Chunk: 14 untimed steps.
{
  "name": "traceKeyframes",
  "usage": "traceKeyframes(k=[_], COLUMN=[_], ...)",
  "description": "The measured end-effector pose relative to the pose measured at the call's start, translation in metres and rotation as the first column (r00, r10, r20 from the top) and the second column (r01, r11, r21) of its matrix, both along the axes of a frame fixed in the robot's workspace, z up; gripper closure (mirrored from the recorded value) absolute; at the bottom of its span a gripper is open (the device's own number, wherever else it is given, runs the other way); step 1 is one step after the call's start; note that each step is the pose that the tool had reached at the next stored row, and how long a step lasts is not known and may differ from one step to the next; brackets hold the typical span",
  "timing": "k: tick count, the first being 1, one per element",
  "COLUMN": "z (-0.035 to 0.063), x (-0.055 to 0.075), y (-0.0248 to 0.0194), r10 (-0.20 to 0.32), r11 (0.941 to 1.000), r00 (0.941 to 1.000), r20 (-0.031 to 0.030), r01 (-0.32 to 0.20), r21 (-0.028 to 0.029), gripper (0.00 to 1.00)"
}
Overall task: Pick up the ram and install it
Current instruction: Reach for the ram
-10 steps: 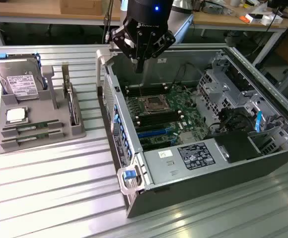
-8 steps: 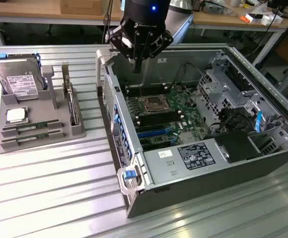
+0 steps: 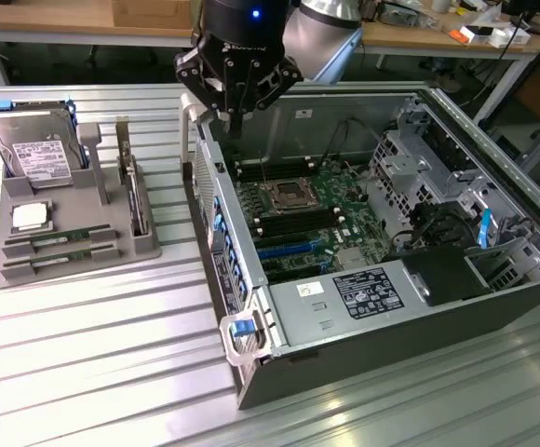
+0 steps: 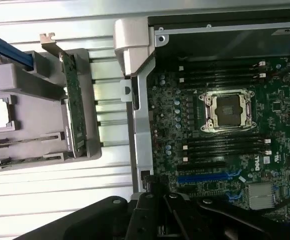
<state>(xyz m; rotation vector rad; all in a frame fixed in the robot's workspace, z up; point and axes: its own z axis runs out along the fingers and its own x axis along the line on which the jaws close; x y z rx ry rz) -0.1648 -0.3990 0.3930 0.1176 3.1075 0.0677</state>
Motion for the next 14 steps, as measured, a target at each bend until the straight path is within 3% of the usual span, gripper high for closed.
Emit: traceKeyframes(k=[7,10,13,14], z=[-0.0016,-0.0018,-0.0019,-0.0021], x=[-0.043,-0.052,-0.073,-0.085], y=[0.0,0.0,0.0,0.0], r10=[0.0,0.0,0.0,0.0], r11=[1.0,1.0,1.0,1.0], r00=[1.0,1.0,1.0,1.0], r20=[0.0011,0.0013,0.0026,0.0038], r01=[0.0,0.0,0.0,0.0], r21=[0.0001,0.0001,0.0001,0.0002], gripper=[0.89,0.89,0.89,0.89])
